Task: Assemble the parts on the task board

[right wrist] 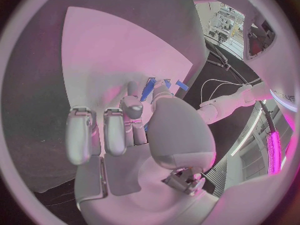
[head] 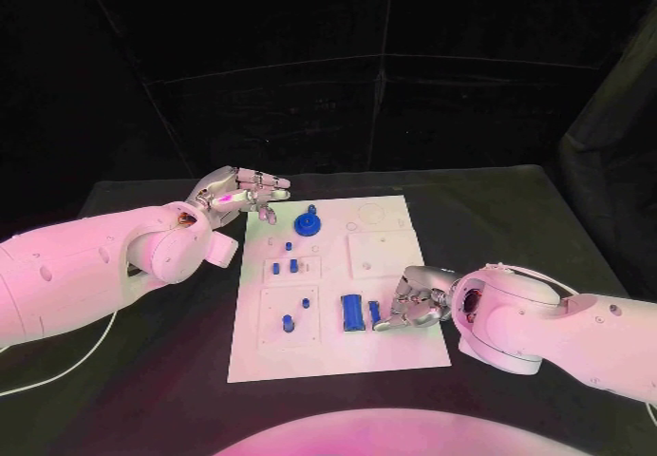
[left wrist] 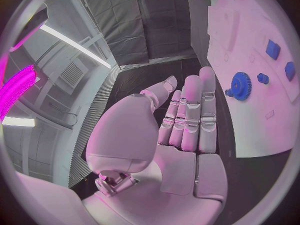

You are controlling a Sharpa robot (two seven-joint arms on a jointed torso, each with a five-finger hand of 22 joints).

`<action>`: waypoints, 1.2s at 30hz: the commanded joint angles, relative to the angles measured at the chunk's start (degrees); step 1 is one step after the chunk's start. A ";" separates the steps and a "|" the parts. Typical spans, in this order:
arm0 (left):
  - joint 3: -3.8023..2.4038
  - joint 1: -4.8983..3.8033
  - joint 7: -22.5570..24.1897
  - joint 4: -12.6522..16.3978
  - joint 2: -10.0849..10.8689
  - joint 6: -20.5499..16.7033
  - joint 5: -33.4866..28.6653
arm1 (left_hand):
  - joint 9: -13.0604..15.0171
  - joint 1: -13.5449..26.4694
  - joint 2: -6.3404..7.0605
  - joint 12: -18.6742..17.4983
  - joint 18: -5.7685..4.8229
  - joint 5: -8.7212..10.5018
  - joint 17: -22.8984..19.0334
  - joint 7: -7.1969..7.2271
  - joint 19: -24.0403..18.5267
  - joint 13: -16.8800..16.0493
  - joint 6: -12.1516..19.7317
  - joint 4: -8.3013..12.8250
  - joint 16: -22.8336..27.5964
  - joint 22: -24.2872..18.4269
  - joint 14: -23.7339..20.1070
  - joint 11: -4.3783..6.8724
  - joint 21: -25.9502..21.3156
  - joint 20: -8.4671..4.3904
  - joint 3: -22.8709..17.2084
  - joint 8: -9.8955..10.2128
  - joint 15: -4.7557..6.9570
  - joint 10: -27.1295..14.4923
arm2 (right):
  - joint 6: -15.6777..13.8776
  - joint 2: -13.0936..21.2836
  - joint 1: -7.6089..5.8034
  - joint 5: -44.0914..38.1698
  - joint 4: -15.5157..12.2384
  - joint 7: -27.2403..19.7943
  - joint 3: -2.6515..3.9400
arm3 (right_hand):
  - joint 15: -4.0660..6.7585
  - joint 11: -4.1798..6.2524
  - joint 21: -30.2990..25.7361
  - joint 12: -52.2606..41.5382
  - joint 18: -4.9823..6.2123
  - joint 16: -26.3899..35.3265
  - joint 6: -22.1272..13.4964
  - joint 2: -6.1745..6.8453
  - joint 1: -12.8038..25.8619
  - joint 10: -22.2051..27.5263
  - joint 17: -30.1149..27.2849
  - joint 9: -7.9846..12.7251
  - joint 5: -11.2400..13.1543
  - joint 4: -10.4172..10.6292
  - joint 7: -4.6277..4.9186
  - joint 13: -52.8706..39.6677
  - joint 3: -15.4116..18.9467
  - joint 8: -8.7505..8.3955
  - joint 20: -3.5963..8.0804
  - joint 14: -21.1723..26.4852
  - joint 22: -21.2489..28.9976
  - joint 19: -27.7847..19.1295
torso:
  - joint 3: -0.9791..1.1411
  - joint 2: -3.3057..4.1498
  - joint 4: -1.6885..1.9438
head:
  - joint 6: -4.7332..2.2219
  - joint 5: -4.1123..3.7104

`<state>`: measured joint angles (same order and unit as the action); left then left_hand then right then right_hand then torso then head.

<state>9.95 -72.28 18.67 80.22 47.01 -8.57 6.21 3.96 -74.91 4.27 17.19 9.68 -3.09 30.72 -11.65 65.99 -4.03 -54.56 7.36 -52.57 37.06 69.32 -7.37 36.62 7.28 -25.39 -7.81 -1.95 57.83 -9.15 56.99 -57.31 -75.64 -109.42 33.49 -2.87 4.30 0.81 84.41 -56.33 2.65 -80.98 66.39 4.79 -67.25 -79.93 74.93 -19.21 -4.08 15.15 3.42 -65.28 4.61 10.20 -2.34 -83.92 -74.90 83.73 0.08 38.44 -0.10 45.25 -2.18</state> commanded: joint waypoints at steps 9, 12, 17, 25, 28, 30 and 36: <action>-0.04 -0.07 0.04 0.11 -0.03 0.69 -0.19 | 0.01 -0.02 -0.44 0.36 0.79 0.25 -0.14 -0.14 -0.27 0.09 0.37 0.38 0.03 -0.07 -0.45 0.02 -0.35 0.07 -0.11 -0.42 0.08 -0.43 | 1.49 -1.36 -0.05 -0.98 1.96 0.20 -0.01 | 0.00 -0.05 -0.29 -0.29 -0.39 0.04 -0.06 -1.45 -0.85 0.14 1.50 -0.18 -0.44 0.21 0.05 -0.46 0.87 -0.02 0.04 -3.52 -7.13 -0.02 | 0.01 0.00 0.04 | 0.23 -0.07; -0.04 -0.08 0.02 0.07 -0.02 0.68 -0.19 | 0.01 -0.02 -0.44 0.36 0.79 0.25 -0.14 -0.14 -0.27 0.09 0.37 0.38 0.03 -0.07 -0.45 0.02 -0.35 0.07 -0.11 -0.42 0.08 -0.43 | 2.87 -1.70 -0.05 -1.02 2.36 0.21 -0.01 | 0.04 -0.02 -0.34 -0.22 -0.38 0.08 -0.09 -1.60 -2.42 0.16 1.45 -0.29 -0.89 -0.80 0.03 -0.48 1.28 0.05 0.08 -3.51 -7.09 -0.06 | 0.02 -0.03 0.01 | 0.23 -0.06; -0.04 -0.08 -0.15 0.05 -0.02 0.85 -0.19 | 0.01 -0.02 -0.44 0.36 0.79 0.25 -0.14 -0.14 -0.27 0.09 0.37 0.38 0.03 -0.07 -0.45 0.02 -0.35 0.07 -0.11 -0.42 0.08 -0.43 | 4.60 -1.95 -0.05 -1.05 2.65 0.20 -0.01 | 0.02 -0.06 -0.50 0.13 -0.33 0.24 -0.32 -1.80 -5.31 0.36 1.29 -0.41 -1.43 -2.89 0.12 -0.37 1.84 0.06 0.09 -3.46 -6.93 -0.20 | 0.03 0.00 -0.04 | 0.25 -0.02; -0.04 -0.08 -0.24 0.00 -0.03 0.95 -0.19 | 0.01 -0.02 -0.44 0.36 0.79 0.25 -0.14 -0.14 -0.27 0.09 0.37 0.38 0.03 -0.07 -0.45 0.02 -0.35 0.07 -0.11 -0.42 0.08 -0.43 | 2.87 -1.50 -0.05 -0.27 1.80 -0.40 0.00 | -0.06 -0.15 -0.61 0.31 -0.31 0.36 -0.48 -1.94 -4.49 0.42 1.16 -0.47 -2.35 -2.60 0.20 -0.32 3.29 0.05 0.02 -3.44 -6.83 -0.29 | 0.08 -0.06 -0.07 | 0.14 -0.03; -0.04 -0.08 -0.25 -0.02 -0.03 0.96 -0.19 | 0.01 -0.02 -0.44 0.36 0.79 0.25 -0.14 -0.14 -0.27 0.09 0.37 0.38 0.03 -0.07 -0.45 0.02 -0.35 0.07 -0.11 -0.42 0.08 -0.43 | 1.68 -0.96 -0.05 0.22 1.23 -1.12 0.00 | -0.07 -0.17 -0.72 0.42 -0.27 0.43 -0.53 -1.90 -4.21 0.46 1.07 -0.49 -2.56 -2.44 0.21 -0.27 3.73 0.05 0.00 -3.42 -6.70 -0.40 | 0.08 -0.04 -0.02 | 0.01 -0.13; -0.03 -0.07 -0.25 -0.04 -0.03 0.95 -0.19 | 0.01 -0.02 -0.44 0.36 0.79 0.25 -0.14 -0.14 -0.27 0.09 0.37 0.38 0.03 -0.07 -0.45 0.02 -0.35 0.07 -0.11 -0.42 0.08 -0.43 | 0.79 -0.51 -0.05 0.88 0.81 -1.90 0.01 | -0.07 -0.18 -0.78 0.54 -0.24 0.51 -0.58 -1.86 -4.13 0.50 0.95 -0.49 -2.59 -2.39 0.22 -0.19 3.92 0.03 0.00 -3.40 -6.63 -0.46 | 0.06 -0.07 0.00 | -0.11 -0.19; 0.00 -0.06 -0.21 -0.12 -0.08 0.92 -0.19 | 0.01 0.03 -0.43 0.40 0.78 0.25 -0.18 -0.15 -0.29 0.09 0.40 0.38 0.02 -0.07 -0.47 0.01 -0.35 0.08 -0.11 -0.46 0.07 -0.46 | -1.61 1.53 -0.10 5.02 -0.68 -5.32 0.03 | -0.32 -0.51 -1.94 3.98 0.15 1.70 -1.80 -1.36 -3.26 2.00 -0.63 -0.32 -1.94 -1.58 0.61 2.09 5.54 -0.52 -0.17 -3.03 -5.19 -1.62 | -0.01 -0.15 0.01 | -0.52 -0.33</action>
<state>9.99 -72.28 18.37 80.09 46.99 -8.27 6.21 3.96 -74.91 4.27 17.19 9.68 -3.10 30.63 -11.65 65.99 -4.03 -54.56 7.36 -52.57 37.06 69.32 -7.37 36.62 7.28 -25.40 -8.03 -1.95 57.83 -8.52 58.15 -57.34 -74.13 -109.67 31.10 -2.85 4.30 0.32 82.82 -53.51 2.65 -79.73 64.92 3.39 -71.05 -78.47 74.68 -19.50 -6.34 13.51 4.00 -63.96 9.78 9.91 -2.49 -83.92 -74.90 82.54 0.12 38.33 -0.11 44.90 -2.44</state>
